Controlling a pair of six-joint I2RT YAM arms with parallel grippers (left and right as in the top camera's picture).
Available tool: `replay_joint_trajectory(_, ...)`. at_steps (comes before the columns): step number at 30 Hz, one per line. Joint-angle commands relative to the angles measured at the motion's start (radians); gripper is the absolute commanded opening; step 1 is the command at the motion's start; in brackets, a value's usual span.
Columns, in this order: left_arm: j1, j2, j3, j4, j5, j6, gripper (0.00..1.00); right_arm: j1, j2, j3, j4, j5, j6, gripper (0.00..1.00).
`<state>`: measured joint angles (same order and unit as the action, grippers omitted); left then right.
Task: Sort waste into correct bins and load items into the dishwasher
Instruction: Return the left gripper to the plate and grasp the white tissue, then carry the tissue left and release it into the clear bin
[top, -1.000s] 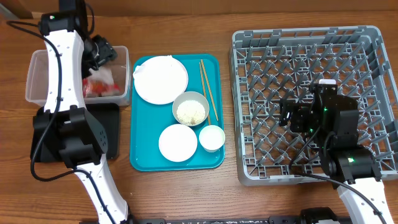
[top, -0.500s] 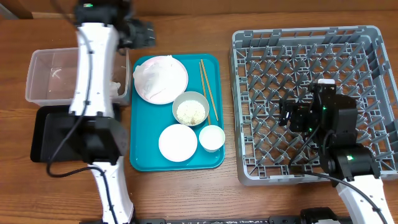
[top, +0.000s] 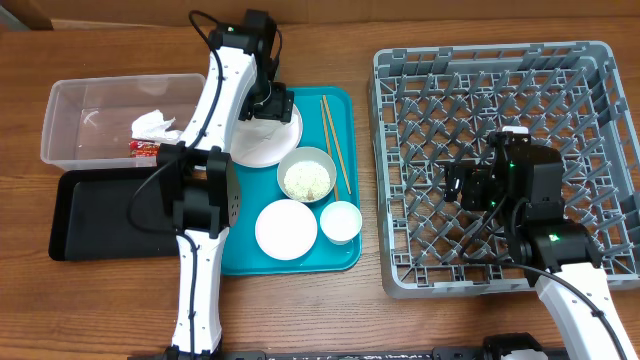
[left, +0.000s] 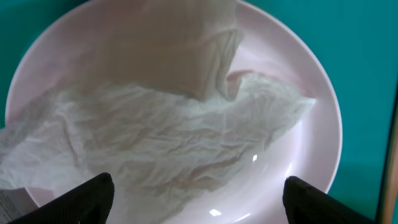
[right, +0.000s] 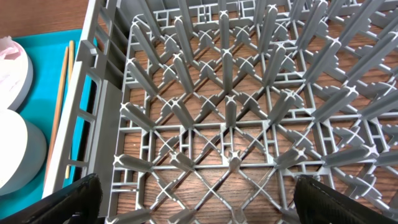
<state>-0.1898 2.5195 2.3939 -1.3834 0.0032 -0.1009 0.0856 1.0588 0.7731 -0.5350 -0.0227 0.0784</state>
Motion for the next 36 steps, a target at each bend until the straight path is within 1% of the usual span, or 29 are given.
replay_joint_trajectory(1, 0.006, 0.023, 0.005, 0.018, -0.014, -0.008, 0.88, -0.002, -0.002, 0.027, 0.005, -0.005, 0.000, 1.00)
replay_joint_trajectory(8, 0.006, 0.072, 0.004, 0.031, -0.014, -0.008, 0.88, -0.002, -0.002, 0.027, 0.005, -0.005, 0.000, 1.00)
replay_joint_trajectory(11, 0.006, 0.095, 0.004, 0.030, -0.014, -0.008, 0.81, -0.002, -0.002, 0.027, 0.005, -0.005, 0.000, 1.00)
replay_joint_trajectory(13, 0.006, 0.111, 0.004, 0.031, -0.014, -0.009, 0.70, -0.002, -0.002, 0.027, 0.005, -0.005, 0.000, 1.00)
replay_joint_trajectory(14, 0.006, 0.121, 0.003, 0.031, -0.014, -0.011, 0.56, -0.002, -0.002, 0.027, 0.005, -0.005, 0.000, 1.00)
replay_joint_trajectory(15, 0.006, 0.124, 0.003, 0.031, -0.014, -0.011, 0.48, -0.002, -0.002, 0.027, 0.005, -0.005, 0.000, 1.00)
replay_joint_trajectory(17, 0.006, 0.124, 0.004, 0.031, -0.014, -0.011, 0.23, -0.002, -0.002, 0.027, 0.005, -0.004, 0.000, 1.00)
replay_joint_trajectory(19, 0.006, 0.119, 0.006, 0.026, -0.014, -0.012, 0.04, -0.002, -0.002, 0.027, 0.005, -0.005, 0.000, 1.00)
replay_joint_trajectory(21, 0.006, 0.110, 0.023, 0.006, -0.007, -0.019, 0.04, -0.002, -0.002, 0.027, 0.005, -0.005, 0.000, 1.00)
replay_joint_trajectory(23, 0.009, 0.095, 0.088, -0.047, -0.005, -0.035, 0.04, -0.002, -0.002, 0.027, 0.005, -0.005, 0.000, 1.00)
replay_joint_trajectory(26, 0.017, 0.064, 0.226, -0.129, -0.005, -0.044, 0.04, -0.002, -0.002, 0.027, 0.006, -0.004, 0.000, 1.00)
replay_joint_trajectory(27, 0.022, 0.052, 0.274, -0.156, -0.007, -0.064, 0.04, -0.002, -0.002, 0.027, 0.008, -0.005, 0.000, 1.00)
replay_joint_trajectory(31, 0.081, -0.006, 0.481, -0.267, -0.007, -0.180, 0.04, -0.002, -0.002, 0.027, 0.010, -0.005, 0.000, 1.00)
replay_joint_trajectory(34, 0.140, -0.034, 0.556, -0.306, -0.015, -0.217, 0.04, -0.002, -0.002, 0.027, 0.010, -0.005, 0.000, 1.00)
replay_joint_trajectory(36, 0.191, -0.043, 0.566, -0.306, -0.011, -0.229, 0.04, -0.002, -0.002, 0.027, 0.010, -0.005, 0.000, 1.00)
